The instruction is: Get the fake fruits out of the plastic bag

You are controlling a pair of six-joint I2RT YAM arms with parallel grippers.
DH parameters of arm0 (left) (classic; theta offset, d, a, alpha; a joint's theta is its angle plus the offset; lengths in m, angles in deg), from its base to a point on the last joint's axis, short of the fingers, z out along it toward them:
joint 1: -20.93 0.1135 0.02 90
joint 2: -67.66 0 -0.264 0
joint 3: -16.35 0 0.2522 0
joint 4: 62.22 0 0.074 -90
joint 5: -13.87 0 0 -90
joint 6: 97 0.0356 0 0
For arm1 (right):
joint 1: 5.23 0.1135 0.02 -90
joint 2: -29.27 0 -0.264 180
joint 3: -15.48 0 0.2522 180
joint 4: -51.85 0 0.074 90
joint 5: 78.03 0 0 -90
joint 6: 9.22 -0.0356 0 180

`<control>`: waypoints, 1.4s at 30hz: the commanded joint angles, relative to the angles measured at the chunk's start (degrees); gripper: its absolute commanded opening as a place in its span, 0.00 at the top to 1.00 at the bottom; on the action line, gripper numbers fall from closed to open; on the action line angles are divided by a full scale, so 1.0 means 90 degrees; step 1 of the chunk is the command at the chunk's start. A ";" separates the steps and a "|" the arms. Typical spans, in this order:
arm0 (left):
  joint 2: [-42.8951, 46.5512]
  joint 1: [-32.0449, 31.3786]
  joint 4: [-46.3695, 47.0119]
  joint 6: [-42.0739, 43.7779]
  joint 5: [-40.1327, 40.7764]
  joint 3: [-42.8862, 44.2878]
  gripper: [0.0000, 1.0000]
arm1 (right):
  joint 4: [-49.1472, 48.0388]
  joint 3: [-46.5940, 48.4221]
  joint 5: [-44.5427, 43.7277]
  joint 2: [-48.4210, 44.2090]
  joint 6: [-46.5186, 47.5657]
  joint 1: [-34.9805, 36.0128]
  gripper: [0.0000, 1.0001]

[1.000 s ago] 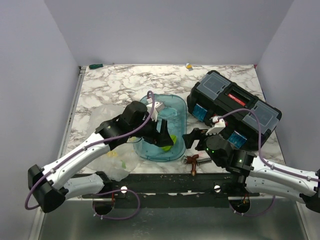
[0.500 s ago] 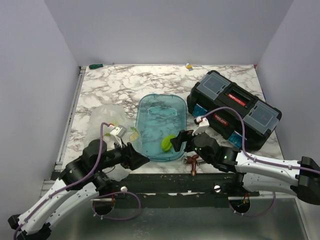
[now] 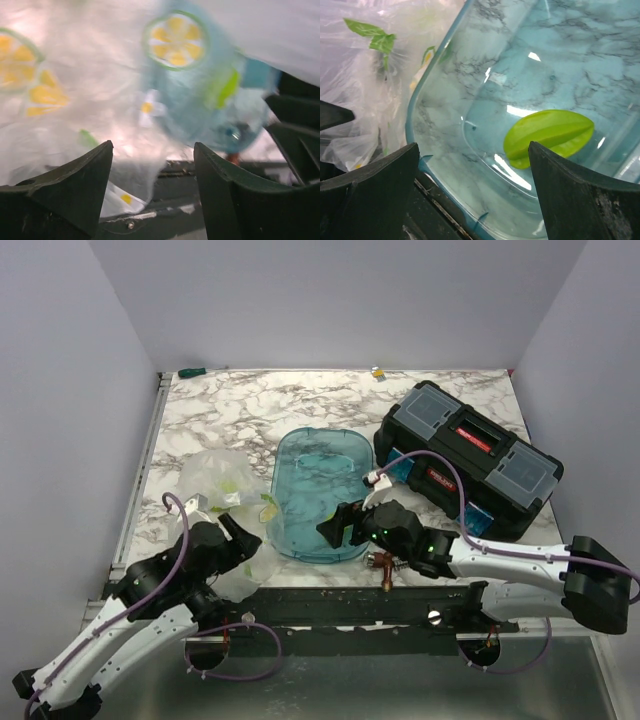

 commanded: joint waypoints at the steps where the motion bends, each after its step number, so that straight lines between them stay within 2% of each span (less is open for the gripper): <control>1: -0.0669 -0.0012 -0.1229 -0.2012 0.1640 0.0046 0.36 | -0.0599 0.0162 0.0552 0.0157 -0.0017 -0.0017 0.07; 6: -0.1289 0.0016 0.0125 -0.1780 0.2595 -0.0236 0.42 | -0.0695 0.0271 0.0773 0.0395 -0.0150 -0.0010 0.08; 8: -0.1722 0.0307 0.0507 -0.1260 0.2688 -0.0085 0.39 | -0.0705 0.0296 0.0831 0.0445 -0.0189 0.0016 0.09; 11: -0.2305 0.1617 0.0612 -0.0523 0.1857 0.0313 0.37 | -0.0700 0.0265 0.0825 0.0446 -0.0225 0.0061 0.09; 15: -0.2633 0.3293 0.1409 0.0153 0.0201 0.0098 0.37 | -0.0781 0.0172 0.0766 0.0395 -0.0226 0.0099 0.09; 18: -0.2927 0.3852 0.1702 -0.0026 -0.0456 0.0081 0.38 | -0.0788 0.0143 0.0753 0.0370 -0.0209 0.0097 0.09; 23: -0.3107 0.4212 0.2010 -0.0871 -0.0136 0.0018 0.41 | -0.0862 0.0091 0.0794 0.0376 -0.0196 0.0104 0.09; 27: -0.3168 0.4818 0.2753 -0.1515 -0.0322 -0.0406 0.35 | -0.0955 0.0083 0.0910 0.0433 -0.0172 0.0104 0.09; 33: -0.3721 0.5651 0.3782 -0.1845 -0.1050 -0.0828 0.27 | -0.1165 0.0021 0.1080 0.0446 -0.0080 0.0144 0.09; 38: -0.4172 0.5743 0.4477 -0.2012 -0.1286 -0.0982 0.27 | -0.1223 0.0010 0.1108 0.0479 -0.0060 0.0160 0.09; 42: -0.4450 0.5743 0.4691 -0.1923 -0.1355 -0.0917 0.21 | -0.1266 -0.0028 0.1115 0.0495 -0.0078 0.0155 0.09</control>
